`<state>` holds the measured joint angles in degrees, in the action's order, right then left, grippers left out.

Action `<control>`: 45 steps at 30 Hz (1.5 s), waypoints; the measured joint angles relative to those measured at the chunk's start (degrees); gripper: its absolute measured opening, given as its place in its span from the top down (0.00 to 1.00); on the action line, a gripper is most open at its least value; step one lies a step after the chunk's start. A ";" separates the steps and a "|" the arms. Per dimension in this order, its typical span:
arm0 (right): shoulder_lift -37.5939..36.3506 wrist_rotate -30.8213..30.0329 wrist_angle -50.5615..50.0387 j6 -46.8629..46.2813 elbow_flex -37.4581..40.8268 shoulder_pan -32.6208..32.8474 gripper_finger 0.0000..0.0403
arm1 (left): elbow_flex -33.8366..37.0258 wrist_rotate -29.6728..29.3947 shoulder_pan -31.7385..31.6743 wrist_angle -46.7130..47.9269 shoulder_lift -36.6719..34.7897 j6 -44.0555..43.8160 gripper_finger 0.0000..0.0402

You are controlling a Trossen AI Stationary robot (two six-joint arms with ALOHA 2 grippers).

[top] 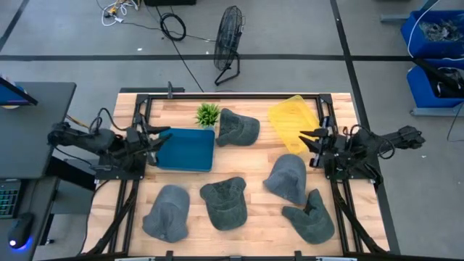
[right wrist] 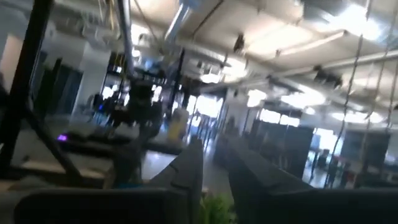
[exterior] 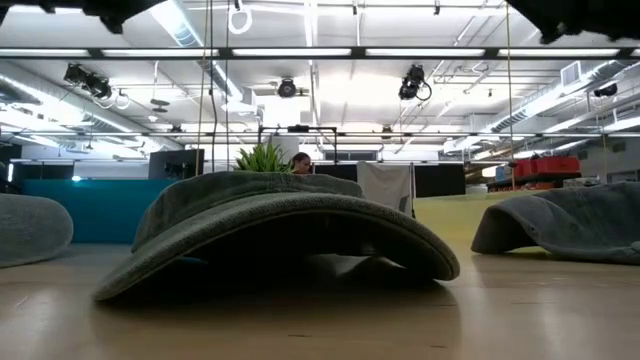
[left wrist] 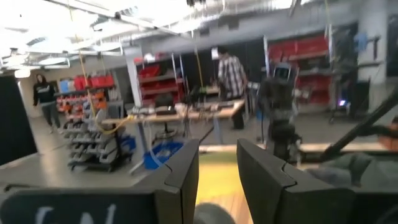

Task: Pick & Place hat
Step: Put the right gray cap into the yellow bin

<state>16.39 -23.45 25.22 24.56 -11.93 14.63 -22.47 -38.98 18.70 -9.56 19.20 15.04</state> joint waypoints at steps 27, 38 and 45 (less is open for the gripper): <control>63.85 18.39 -75.15 -46.33 -40.94 -0.77 0.66 | -2.35 -4.02 0.00 2.18 9.31 -7.35 0.72; 72.44 18.40 -76.43 -49.57 -40.95 -0.94 0.66 | -2.35 -4.02 0.00 3.59 9.31 -7.29 0.72; 74.67 15.04 -76.51 -48.15 -40.95 -0.71 0.72 | -2.35 -4.02 0.00 3.60 9.31 -6.64 0.72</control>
<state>91.06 -8.40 -51.29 -23.59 -52.88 13.93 -24.82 -43.00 18.70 -5.96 28.51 8.40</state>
